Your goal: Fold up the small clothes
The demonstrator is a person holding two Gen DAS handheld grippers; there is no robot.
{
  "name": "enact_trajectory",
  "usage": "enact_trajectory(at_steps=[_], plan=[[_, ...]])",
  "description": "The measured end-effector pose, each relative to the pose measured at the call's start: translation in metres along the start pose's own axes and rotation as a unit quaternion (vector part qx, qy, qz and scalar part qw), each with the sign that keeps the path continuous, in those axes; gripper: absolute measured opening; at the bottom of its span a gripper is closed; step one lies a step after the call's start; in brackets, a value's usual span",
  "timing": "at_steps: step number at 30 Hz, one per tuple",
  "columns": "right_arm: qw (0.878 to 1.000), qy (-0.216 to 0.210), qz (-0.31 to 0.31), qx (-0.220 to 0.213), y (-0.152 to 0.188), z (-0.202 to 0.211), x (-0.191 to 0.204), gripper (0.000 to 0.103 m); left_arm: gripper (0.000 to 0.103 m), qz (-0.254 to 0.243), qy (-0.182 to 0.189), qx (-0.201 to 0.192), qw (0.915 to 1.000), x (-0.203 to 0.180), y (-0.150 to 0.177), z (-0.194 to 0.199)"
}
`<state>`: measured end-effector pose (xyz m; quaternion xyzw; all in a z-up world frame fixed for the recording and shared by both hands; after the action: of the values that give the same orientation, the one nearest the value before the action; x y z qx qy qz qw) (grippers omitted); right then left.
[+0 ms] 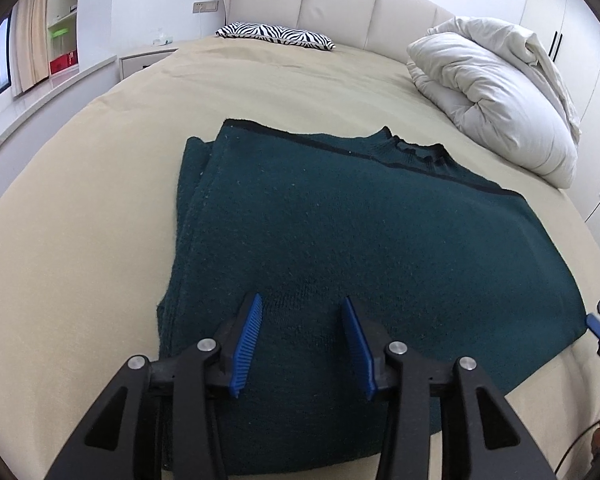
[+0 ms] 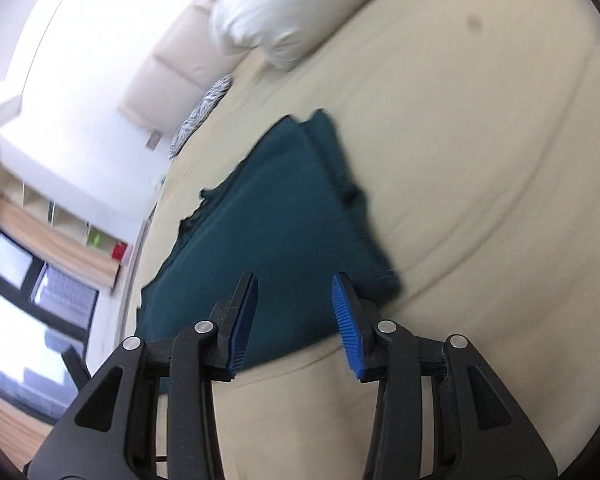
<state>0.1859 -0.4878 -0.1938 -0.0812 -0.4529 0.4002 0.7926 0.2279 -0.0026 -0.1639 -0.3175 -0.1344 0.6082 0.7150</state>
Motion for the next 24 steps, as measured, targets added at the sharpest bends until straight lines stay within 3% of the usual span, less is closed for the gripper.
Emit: enact_trajectory(at_steps=[7, 13, 15, 19, 24], plan=[[0.996, -0.027, 0.064, 0.049, 0.008, -0.045, 0.066, 0.040, 0.046, -0.007, -0.005, 0.002, 1.0000, -0.001, 0.000, -0.003], [0.993, 0.027, 0.067, 0.091, 0.015, -0.076, 0.045, 0.048, 0.047, -0.012, -0.009, 0.001, 0.9999, -0.002, 0.000, -0.004], [0.995, 0.012, 0.052, 0.079, 0.011, -0.070, 0.038, 0.048, 0.047, -0.012, -0.009, 0.000, 0.9999, -0.002, 0.000, -0.004], [0.999, 0.019, 0.024, 0.019, -0.005, -0.036, 0.015, 0.049, 0.047, -0.014, -0.012, 0.000, 0.9998, -0.002, 0.000, -0.004], [0.999, 0.050, -0.005, -0.006, -0.032, -0.015, -0.027, 0.049, 0.047, -0.012, -0.009, 0.001, 0.9999, -0.002, 0.000, -0.004]])
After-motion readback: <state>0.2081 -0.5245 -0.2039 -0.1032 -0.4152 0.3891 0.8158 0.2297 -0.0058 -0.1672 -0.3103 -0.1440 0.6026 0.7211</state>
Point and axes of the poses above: each gripper's, at about its wrist camera, not at the fingertips, and z roughly against the way its jaws point, x to its left, y to its underside, the point moved 6 cm from there along -z, roughly the way its jaws point, and after that the axes turned 2 degrees about z, right-handed, at the moved point
